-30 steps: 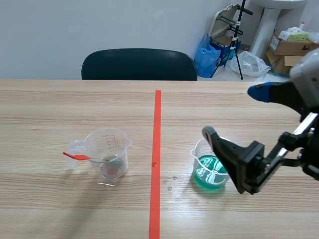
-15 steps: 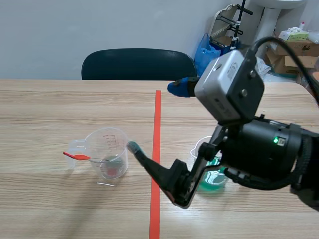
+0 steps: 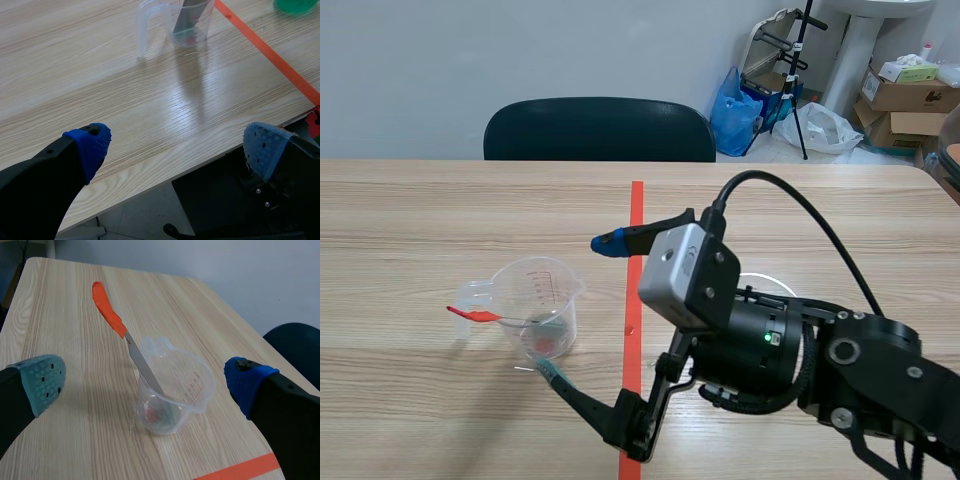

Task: Do the redox reaction experiment

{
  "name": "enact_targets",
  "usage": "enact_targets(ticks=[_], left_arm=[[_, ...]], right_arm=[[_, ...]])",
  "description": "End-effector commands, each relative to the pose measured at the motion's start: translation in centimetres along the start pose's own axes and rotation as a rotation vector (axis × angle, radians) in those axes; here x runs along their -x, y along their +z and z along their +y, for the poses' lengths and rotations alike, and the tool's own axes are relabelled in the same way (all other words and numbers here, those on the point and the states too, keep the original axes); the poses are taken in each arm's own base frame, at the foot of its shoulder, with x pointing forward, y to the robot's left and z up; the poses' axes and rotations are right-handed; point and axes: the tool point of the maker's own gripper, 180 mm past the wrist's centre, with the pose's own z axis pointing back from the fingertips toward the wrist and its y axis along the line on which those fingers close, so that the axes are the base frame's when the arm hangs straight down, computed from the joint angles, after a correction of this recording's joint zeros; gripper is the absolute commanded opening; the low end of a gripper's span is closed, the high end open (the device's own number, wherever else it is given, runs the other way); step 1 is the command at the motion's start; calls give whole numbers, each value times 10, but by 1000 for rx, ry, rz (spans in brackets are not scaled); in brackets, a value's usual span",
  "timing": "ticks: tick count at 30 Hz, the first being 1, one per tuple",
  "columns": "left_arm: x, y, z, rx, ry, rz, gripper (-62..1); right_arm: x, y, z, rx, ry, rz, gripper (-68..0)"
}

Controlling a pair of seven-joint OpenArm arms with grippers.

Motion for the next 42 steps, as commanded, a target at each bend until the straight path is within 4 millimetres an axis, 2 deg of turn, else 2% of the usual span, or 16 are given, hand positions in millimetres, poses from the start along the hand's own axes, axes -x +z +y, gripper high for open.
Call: enact_targets(ticks=[1,9,13,22,42], left_arm=[[-11,-2,0,0,3,-42,-44],[-10,-2,0,1,4,-41,-44],[-11,-2,-3,16,19,-42,-44],[-11,-2,-4,25,28,-42,-44],[-11,-2,-4,24,28,-42,-43]], right_arm=[[-12,-7,-7,5,22,-57,4],[-5,-27,-4,-7,39,-114,4],[-9,-38,-5,-9,42,-150,4],[-5,-61,-4,-28,66,-150,4],[-13,-68,-2,-24,56,-185,4]])
